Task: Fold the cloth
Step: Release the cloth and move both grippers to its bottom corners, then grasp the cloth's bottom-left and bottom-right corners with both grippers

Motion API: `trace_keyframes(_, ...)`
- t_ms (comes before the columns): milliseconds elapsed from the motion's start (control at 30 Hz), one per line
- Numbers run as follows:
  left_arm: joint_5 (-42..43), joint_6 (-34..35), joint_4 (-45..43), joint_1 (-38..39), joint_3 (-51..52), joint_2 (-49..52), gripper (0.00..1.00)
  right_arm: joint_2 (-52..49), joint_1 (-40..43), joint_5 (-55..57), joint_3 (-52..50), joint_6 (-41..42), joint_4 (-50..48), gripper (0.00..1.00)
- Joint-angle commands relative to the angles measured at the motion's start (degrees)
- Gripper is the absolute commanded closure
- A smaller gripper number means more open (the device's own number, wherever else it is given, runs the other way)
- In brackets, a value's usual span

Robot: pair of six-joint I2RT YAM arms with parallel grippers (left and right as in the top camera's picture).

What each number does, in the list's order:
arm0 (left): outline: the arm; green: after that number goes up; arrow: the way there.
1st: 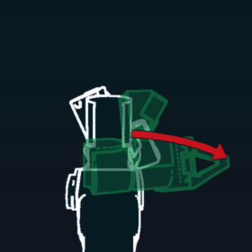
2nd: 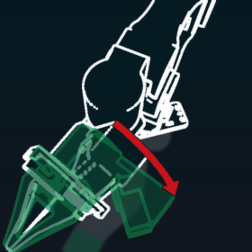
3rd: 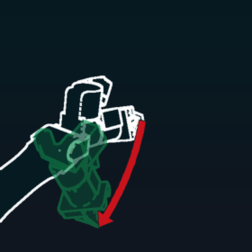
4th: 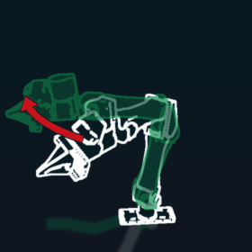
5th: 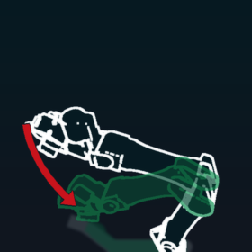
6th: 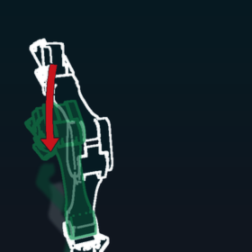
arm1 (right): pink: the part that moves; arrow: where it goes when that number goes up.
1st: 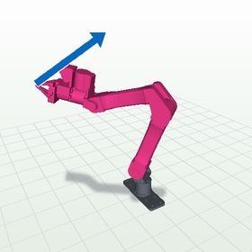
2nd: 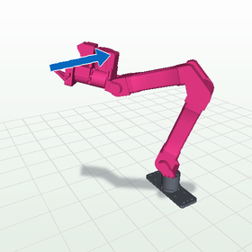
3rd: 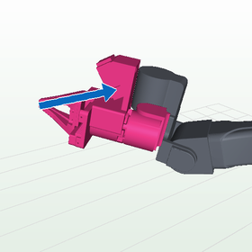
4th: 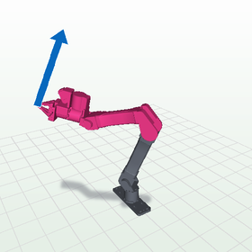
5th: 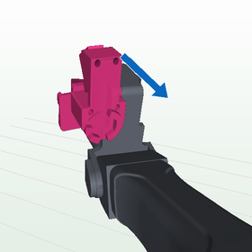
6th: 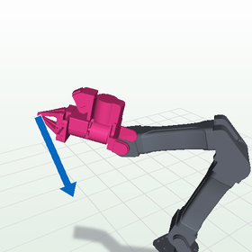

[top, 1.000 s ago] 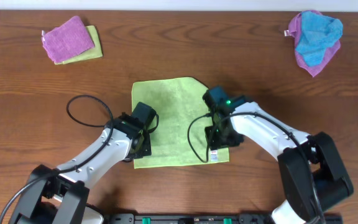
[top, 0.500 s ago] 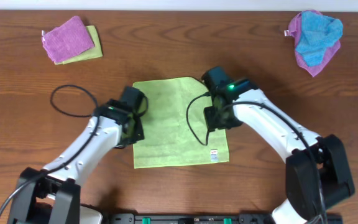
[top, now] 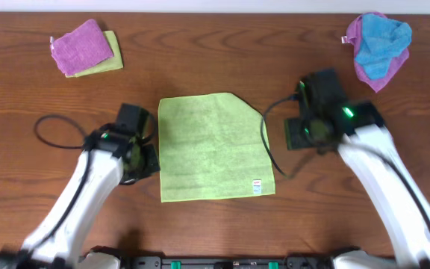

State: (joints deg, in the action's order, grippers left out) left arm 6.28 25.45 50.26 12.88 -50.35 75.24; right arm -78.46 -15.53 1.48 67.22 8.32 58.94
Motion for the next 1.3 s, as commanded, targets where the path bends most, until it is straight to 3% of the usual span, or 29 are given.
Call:
trace_keyframes(0,1.51,0.07,0.81,-0.09,1.95,-7.3,0.94,8.28,0.24,-0.96,-6.49,0.26,0.09,0.38)
trace_keyframes(167,6.16,5.07,0.52,-0.07,11.28,-19.43,0.94,22.88,0.24,-7.72,-17.4,5.68,-1.36,0.37)
trace_keyframes(367,11.8,10.69,0.46,-0.07,19.89,-26.62,0.94,29.59,0.24,-13.44,-26.99,9.25,-2.99,0.35)
trace_keyframes(633,15.34,16.85,-2.14,-0.07,25.16,-28.26,0.94,28.81,0.24,-23.47,-38.03,11.43,-11.5,0.36)
trace_keyframes(867,16.06,21.16,-7.41,-0.09,28.02,-28.17,0.93,24.96,0.24,-25.55,-39.91,11.41,-17.7,0.35)
trace_keyframes(933,15.65,21.57,-8.22,-0.11,28.22,-28.11,0.82,22.25,0.24,-25.99,-39.93,11.41,-19.98,0.35)
trace_keyframes(1067,15.17,23.32,-8.98,-0.11,28.28,-28.0,0.71,17.31,0.24,-26.58,-39.93,11.37,-24.02,0.35)
trace_keyframes(1267,14.25,25.2,-10.93,-0.13,29.77,-28.0,0.65,11.61,0.26,-27.91,-39.91,10.29,-28.72,0.35)
